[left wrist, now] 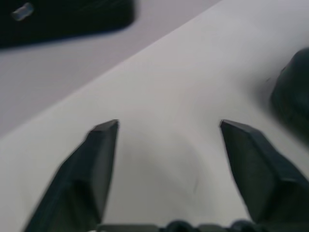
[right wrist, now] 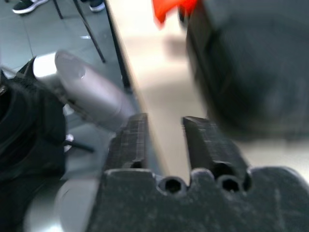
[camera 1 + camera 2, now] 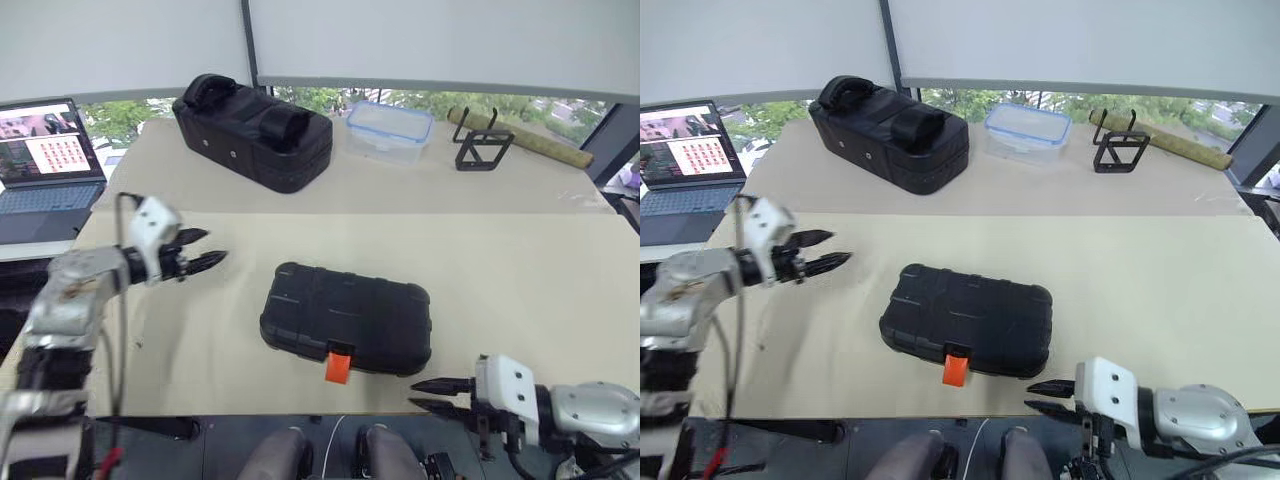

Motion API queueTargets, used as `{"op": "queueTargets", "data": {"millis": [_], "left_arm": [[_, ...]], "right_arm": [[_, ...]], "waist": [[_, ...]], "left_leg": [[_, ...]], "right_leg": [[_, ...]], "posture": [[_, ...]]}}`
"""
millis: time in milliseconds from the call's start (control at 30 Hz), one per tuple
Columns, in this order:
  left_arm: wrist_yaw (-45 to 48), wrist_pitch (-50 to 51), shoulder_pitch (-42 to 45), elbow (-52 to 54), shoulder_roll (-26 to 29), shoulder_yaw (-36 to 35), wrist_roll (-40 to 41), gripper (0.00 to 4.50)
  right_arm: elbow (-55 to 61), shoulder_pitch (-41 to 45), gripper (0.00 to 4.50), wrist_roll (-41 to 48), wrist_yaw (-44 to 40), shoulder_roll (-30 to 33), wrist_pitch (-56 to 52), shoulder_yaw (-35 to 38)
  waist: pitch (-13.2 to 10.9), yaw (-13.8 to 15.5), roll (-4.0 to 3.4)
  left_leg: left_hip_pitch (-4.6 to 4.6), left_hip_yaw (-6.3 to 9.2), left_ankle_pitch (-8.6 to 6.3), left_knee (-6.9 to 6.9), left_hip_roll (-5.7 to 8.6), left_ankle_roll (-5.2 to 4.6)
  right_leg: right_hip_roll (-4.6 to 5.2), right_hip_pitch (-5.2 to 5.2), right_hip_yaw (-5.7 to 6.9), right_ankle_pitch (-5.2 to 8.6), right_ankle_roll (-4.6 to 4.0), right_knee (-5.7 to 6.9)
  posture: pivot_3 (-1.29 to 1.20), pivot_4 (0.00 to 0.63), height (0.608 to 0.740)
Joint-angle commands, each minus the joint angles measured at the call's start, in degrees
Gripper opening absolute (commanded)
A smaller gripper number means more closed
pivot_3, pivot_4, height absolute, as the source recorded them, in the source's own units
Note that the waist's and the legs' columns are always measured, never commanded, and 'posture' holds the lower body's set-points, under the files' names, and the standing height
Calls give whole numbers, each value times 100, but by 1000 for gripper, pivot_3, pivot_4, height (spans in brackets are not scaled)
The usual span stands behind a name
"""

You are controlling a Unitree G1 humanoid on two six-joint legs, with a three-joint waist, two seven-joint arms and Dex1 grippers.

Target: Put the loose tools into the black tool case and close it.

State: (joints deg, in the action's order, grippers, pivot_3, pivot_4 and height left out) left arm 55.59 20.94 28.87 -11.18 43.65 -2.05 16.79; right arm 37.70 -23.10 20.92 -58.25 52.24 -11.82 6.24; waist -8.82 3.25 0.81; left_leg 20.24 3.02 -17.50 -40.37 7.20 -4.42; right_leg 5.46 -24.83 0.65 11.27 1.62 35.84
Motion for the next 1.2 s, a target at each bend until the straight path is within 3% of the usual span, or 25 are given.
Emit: {"op": "queueTargets", "data": {"millis": [33,200,333,533,667,800,967,1200], "left_arm": [[410,-731,765,-705,-501,745,-495,1777],[702,-1303,1404,-1464,-1109,1456,-1041,53],[1331,-1439,1391,-1389,-1064,1744,-1149,53],[2355,-915,1094,-623,-518,1702,-812,53],[2200,-603,1359,-652,-520,1296,-604,53],[2125,1133,2106,-65,-904,923,389,53],[2431,954,1753,902,-1224,1983,101,53],[2545,-737,1728,29,-1441,3274,-1242,53]], "right_arm": [[-232,509,0,-232,26,-54,-93,-465],[-538,1234,0,-508,264,-329,-198,-910],[-953,1723,0,-719,713,-648,-347,-814],[-1686,2429,0,-796,1360,-964,-572,-297],[-1766,2338,0,-570,1034,-775,-539,6],[-1367,1908,0,452,388,-556,-902,762],[-707,1401,0,749,24,-379,-961,683],[-431,1507,0,292,382,-559,-919,-118]], "waist": [[2,-58,5],[-1,-170,10],[-5,-275,16],[-6,-272,14],[-6,-207,13],[-9,-147,13],[9,-156,-18],[10,-236,-19]], "left_leg": [[14,0,-1,0,0,-2],[104,6,22,-29,-1,-43],[115,-1,22,-43,1,-43],[115,-4,22,-47,-2,-44],[125,9,22,-48,-2,-45],[157,22,23,-72,-1,-46],[151,21,14,-91,1,-60],[127,11,22,-67,-9,-45]], "right_leg": [[1,-21,1,1,1,-2],[-4,-100,21,1,-3,5],[3,-110,11,-5,-15,7],[-2,-126,-5,-8,-21,30],[-9,-133,2,-8,-21,30],[-14,-141,6,-9,-21,29],[1,-119,-2,-13,-13,23],[0,-116,-17,-17,-30,27]], "posture": [[0,150,722],[0,150,722],[0,150,722],[0,150,722],[0,150,722],[0,150,722],[0,150,722],[0,150,722]]}}
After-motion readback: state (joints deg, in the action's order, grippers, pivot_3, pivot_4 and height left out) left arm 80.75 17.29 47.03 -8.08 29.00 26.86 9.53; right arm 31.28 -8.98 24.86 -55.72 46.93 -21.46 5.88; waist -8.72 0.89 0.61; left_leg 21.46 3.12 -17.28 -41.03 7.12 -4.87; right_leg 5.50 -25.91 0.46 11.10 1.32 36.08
